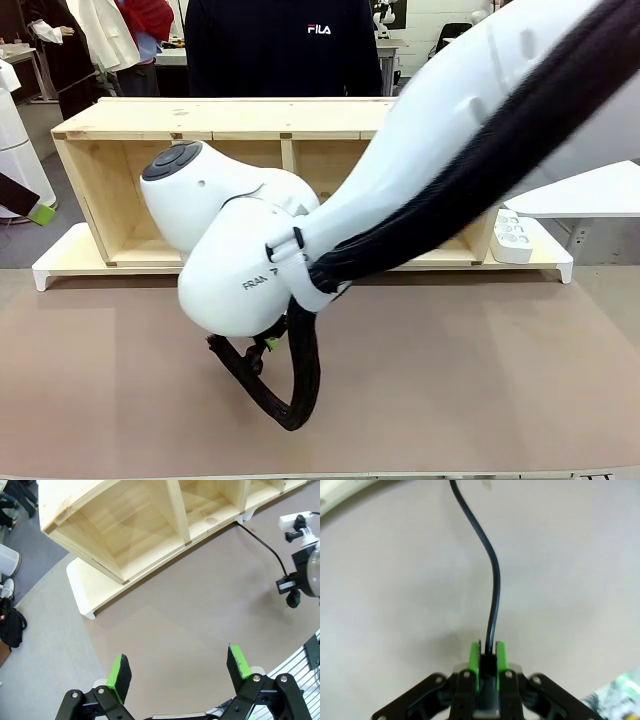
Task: Perform cable management.
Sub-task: Pull the grasped Power Cable to the location of the Power Strip.
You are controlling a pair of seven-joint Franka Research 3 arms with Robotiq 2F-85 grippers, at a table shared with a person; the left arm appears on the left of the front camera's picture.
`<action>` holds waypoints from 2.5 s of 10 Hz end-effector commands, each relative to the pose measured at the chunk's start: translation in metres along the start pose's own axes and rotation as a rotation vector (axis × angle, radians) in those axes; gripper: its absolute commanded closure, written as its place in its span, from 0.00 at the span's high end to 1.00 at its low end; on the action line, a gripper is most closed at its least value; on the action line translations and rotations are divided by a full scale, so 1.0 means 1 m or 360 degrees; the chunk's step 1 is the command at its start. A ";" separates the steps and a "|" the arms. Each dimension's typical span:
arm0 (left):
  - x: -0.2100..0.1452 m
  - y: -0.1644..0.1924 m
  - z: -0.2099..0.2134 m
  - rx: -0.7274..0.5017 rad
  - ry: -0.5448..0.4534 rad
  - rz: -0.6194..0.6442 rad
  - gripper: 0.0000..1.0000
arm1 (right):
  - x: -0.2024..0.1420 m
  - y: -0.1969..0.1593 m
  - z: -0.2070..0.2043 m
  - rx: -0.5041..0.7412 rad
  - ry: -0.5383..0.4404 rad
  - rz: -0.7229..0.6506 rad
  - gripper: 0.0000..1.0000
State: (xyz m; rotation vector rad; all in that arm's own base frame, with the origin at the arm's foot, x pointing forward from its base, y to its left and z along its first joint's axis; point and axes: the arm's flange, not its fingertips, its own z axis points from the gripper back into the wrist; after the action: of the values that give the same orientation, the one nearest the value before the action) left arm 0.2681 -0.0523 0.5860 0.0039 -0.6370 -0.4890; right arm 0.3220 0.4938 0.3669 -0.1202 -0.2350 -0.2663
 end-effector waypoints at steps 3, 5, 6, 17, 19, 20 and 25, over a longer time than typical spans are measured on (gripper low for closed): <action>0.001 0.000 0.000 -0.0005 -0.0006 -0.0002 1.00 | -0.016 -0.054 0.021 0.0133 0.0021 -0.0075 0.16; 0.001 0.000 0.000 -0.0005 -0.0006 -0.0002 1.00 | -0.019 -0.068 0.025 0.0111 -0.0024 -0.0097 0.16; 0.001 0.000 0.000 -0.0005 -0.0006 -0.0002 1.00 | -0.019 -0.077 0.025 0.0080 -0.0038 -0.0114 0.16; 0.001 0.000 0.000 -0.0005 -0.0006 -0.0002 1.00 | -0.030 -0.165 0.033 0.0119 -0.0095 -0.0418 0.16; 0.001 0.000 0.000 -0.0005 -0.0006 -0.0002 1.00 | -0.029 -0.201 0.027 0.0136 -0.0089 -0.0568 0.16; 0.001 0.000 0.000 -0.0005 -0.0006 -0.0002 1.00 | -0.028 -0.219 0.023 0.0148 -0.0080 -0.0624 0.16; 0.001 0.000 0.000 -0.0005 -0.0006 -0.0002 1.00 | -0.010 -0.268 -0.005 0.0217 0.0009 -0.0776 0.16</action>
State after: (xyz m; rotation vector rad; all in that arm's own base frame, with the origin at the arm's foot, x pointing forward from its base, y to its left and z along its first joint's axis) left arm 0.2680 -0.0524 0.5861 0.0039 -0.6373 -0.4891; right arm 0.2577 0.2751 0.4094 0.0346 -0.3030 -0.7369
